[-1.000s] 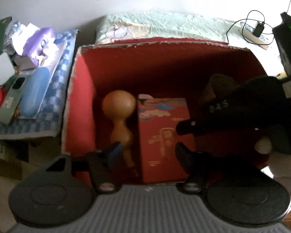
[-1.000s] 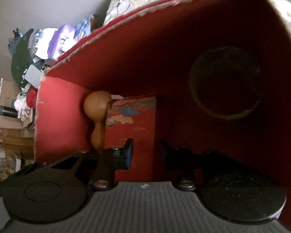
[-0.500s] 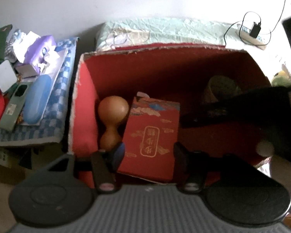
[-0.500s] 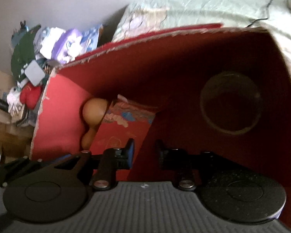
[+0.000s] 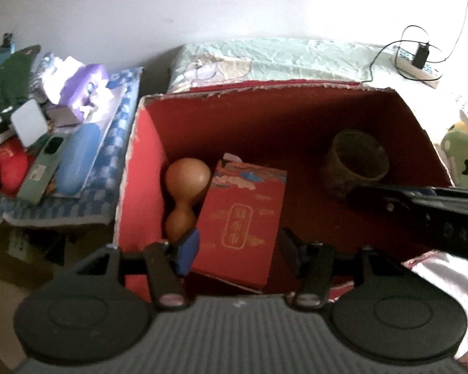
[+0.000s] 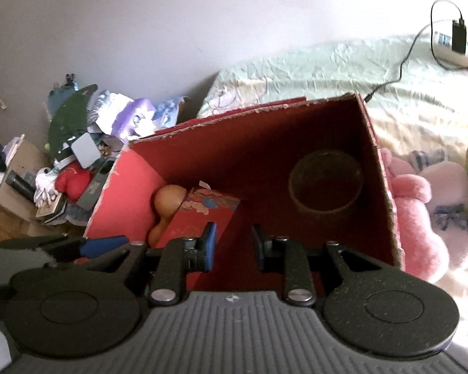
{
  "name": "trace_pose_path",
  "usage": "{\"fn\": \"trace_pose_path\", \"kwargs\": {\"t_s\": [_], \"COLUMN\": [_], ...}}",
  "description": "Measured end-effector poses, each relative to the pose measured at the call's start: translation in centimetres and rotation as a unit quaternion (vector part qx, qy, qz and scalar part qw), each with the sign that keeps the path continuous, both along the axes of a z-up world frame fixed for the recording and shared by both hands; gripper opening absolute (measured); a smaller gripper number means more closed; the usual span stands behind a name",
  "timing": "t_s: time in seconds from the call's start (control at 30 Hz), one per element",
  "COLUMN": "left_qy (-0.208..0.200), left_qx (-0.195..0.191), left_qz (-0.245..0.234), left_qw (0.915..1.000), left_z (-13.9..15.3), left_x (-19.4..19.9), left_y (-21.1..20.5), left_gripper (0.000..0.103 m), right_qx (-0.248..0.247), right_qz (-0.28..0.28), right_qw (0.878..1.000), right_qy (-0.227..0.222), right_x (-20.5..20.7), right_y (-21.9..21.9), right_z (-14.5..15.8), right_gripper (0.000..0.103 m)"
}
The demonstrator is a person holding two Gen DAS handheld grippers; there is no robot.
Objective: Organize objects
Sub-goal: 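Withdraw the right gripper from the box toward the brown pine cone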
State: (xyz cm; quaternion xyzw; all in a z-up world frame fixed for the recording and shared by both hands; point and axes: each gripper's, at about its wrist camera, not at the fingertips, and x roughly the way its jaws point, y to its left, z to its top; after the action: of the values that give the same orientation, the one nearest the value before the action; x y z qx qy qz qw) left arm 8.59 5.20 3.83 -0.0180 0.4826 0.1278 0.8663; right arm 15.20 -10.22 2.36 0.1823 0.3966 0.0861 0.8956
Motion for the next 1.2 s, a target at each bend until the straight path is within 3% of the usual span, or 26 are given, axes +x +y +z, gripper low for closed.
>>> {"fn": "trace_pose_path", "kwargs": {"t_s": [0.3, 0.5, 0.7, 0.93, 1.2], "left_qy": [-0.018, -0.027, -0.028, -0.007, 0.006], "left_qx": [0.019, 0.024, 0.028, -0.006, -0.079], "left_qz": [0.067, 0.103, 0.121, 0.132, 0.057], "left_qw": [0.9974, 0.994, 0.9919, 0.9912, 0.9952], "left_z": [2.3, 3.4, 3.3, 1.2, -2.4], "left_x": [-2.7, -5.0, -8.0, -11.4, -15.0], "left_y": [-2.4, -4.4, -6.0, -5.9, -6.2], "left_gripper": [0.055, 0.048, 0.04, 0.036, 0.038], "right_qx": [0.028, 0.051, 0.07, 0.106, 0.127], "right_qz": [0.043, 0.079, 0.118, 0.13, 0.16], "right_qw": [0.998, 0.995, 0.99, 0.985, 0.976], "right_qy": [-0.022, -0.039, -0.03, 0.043, 0.074], "right_x": [-3.6, -6.5, -8.3, -8.7, -8.8], "right_y": [-2.7, -4.2, -4.8, -4.6, -3.8], "right_z": [0.8, 0.8, -0.5, -3.8, -4.7], "right_gripper": [0.023, 0.019, 0.015, 0.014, 0.015]}}
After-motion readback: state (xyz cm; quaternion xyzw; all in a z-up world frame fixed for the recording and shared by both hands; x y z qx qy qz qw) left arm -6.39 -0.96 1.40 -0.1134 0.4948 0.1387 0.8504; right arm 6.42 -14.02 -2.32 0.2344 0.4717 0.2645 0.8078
